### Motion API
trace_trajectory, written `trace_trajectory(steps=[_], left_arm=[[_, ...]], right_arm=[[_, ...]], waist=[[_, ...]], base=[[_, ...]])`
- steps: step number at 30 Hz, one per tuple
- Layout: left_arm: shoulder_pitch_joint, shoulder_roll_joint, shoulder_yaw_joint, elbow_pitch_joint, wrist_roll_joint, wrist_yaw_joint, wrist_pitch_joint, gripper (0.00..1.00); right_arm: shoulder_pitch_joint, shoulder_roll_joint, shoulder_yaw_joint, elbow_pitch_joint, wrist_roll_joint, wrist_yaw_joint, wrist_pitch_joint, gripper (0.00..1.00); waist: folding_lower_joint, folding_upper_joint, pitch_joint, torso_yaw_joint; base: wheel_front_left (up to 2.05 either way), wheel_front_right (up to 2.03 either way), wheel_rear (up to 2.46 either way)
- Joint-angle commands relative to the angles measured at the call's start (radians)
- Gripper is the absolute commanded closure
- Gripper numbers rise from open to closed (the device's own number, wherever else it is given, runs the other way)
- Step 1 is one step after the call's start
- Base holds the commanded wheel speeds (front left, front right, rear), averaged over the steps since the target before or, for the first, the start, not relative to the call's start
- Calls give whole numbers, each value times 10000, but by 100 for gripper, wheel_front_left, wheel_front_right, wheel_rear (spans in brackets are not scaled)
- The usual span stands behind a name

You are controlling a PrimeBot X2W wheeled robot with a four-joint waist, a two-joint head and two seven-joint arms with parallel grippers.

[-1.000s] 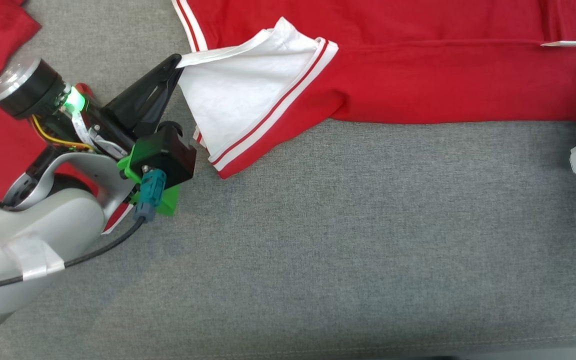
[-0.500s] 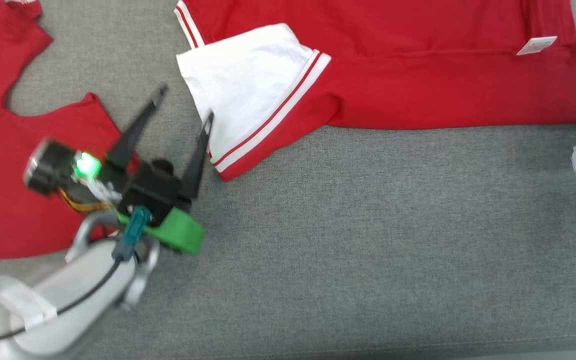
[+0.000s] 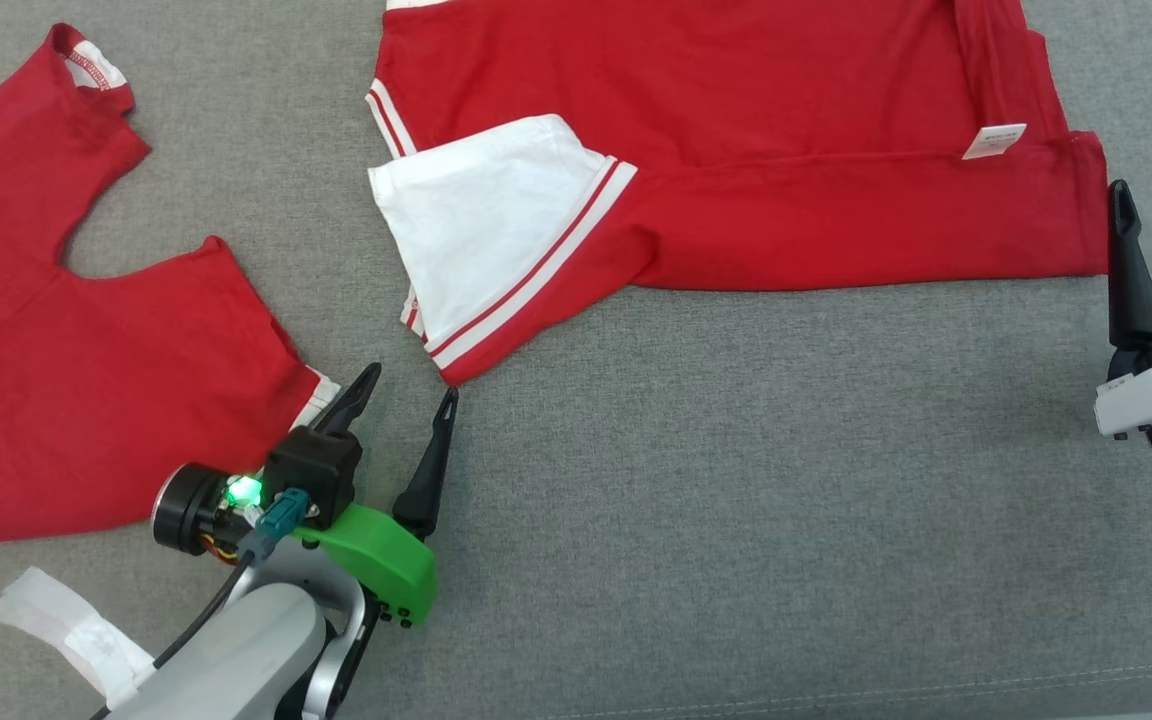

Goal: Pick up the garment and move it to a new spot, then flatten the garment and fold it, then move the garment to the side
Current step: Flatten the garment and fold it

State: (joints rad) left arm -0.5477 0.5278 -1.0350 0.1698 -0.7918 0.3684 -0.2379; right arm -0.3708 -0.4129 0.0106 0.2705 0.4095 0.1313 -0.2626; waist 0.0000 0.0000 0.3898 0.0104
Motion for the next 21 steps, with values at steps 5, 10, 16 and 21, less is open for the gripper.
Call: trace_trajectory(steps=[5,10,16,21], left_arm=[[-320,-185,71,617,-41,-285,-86,0],[-534,-338,17,992,-150,-637,-2,74],[-656,-505,64,1219,-268,-971,-25,100],[-701,-458,209,1275,-65,-1089,-173,100]], right_arm=[[13,-28,49,140,41,-10,-29,0],[-104,-48,263,430,143,-10,-29,0],[-427,-105,959,1500,751,-10,-29,0],[-785,-287,1146,2472,1242,-10,-29,0]], waist=[[0,0,36,-195],[0,0,182,-229],[0,0,270,-138],[0,0,302,-3]], base=[[0,0,0],[0,0,0],[0,0,0],[0,0,0]])
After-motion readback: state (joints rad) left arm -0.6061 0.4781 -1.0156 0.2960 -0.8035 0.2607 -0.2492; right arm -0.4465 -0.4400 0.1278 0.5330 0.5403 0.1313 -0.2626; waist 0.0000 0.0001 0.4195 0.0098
